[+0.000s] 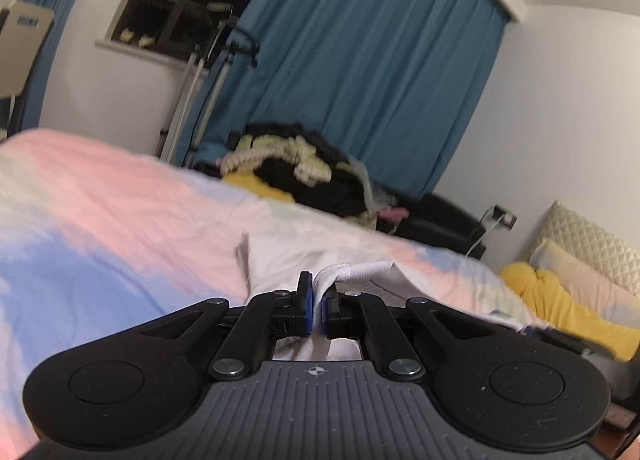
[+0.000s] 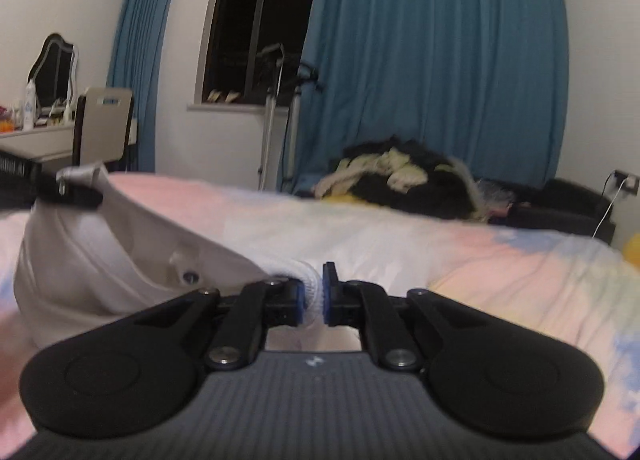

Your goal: Fold clothes

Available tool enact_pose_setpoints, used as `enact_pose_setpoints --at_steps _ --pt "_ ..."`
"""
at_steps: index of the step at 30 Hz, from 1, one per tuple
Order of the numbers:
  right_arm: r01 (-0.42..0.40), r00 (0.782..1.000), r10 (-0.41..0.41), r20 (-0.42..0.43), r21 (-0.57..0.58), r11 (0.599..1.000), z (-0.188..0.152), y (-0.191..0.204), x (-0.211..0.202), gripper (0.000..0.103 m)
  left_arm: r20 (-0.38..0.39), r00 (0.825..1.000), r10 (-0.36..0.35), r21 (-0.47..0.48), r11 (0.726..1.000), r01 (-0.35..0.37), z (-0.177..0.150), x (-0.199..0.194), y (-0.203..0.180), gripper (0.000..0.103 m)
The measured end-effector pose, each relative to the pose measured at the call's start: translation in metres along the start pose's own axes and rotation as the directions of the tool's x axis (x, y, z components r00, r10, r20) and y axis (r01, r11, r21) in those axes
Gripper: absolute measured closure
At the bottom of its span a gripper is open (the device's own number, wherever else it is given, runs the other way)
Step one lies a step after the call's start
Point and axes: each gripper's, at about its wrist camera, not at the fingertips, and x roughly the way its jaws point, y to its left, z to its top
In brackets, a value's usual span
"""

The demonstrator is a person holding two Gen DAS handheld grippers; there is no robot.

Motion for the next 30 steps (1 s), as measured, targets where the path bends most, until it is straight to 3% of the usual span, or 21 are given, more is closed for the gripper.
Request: enact_pose_setpoints --at_steps 4,7,13,17,21,23,26,28,30 --pt "0.037 0.992 -0.032 0.118 -0.037 0.999 0.053 -0.003 -0.04 0.095 0.128 0.991 -0.048 0.069 0.997 0.039 0.042 -0.042 -0.033 0.098" --pt "0.047 0.974 -0.039 0.222 -0.03 0.998 0.104 -0.016 -0.073 0.095 0.222 0.971 -0.086 0.133 0.989 0.057 0.086 -0.076 -0.063 0.098" --pt "0.046 0.911 -0.037 0.41 -0.012 0.999 0.209 -0.038 -0.141 0.095 0.403 0.901 -0.16 0.244 0.968 0.063 0.175 -0.151 -0.127 0.098" --pt "0.063 0.848 -0.029 0.529 -0.046 0.997 0.274 -0.042 -0.195 0.095 0.494 0.845 -0.207 0.285 0.956 0.067 0.228 -0.205 -0.162 0.098" --pt "0.037 0.795 0.005 0.607 -0.057 0.998 0.329 -0.051 -0.243 0.095 0.566 0.791 -0.231 0.324 0.945 0.045 0.266 -0.25 -0.188 0.098" --pt "0.032 0.777 0.018 0.629 -0.069 0.997 0.353 -0.054 -0.26 0.095 0.588 0.774 -0.233 0.339 0.94 0.025 0.279 -0.264 -0.198 0.098" --pt "0.045 0.771 0.026 0.636 -0.095 0.994 0.379 -0.054 -0.27 0.094 0.604 0.765 -0.224 0.35 0.937 -0.002 0.293 -0.273 -0.205 0.098" --pt "0.056 0.775 0.026 0.631 -0.11 0.992 0.389 -0.053 -0.27 0.094 0.598 0.775 -0.204 0.347 0.938 -0.021 0.294 -0.267 -0.205 0.098" --pt "0.063 0.798 0.022 0.602 -0.119 0.991 0.389 -0.053 -0.257 0.094 0.578 0.796 -0.178 0.341 0.939 -0.038 0.292 -0.252 -0.202 0.098"
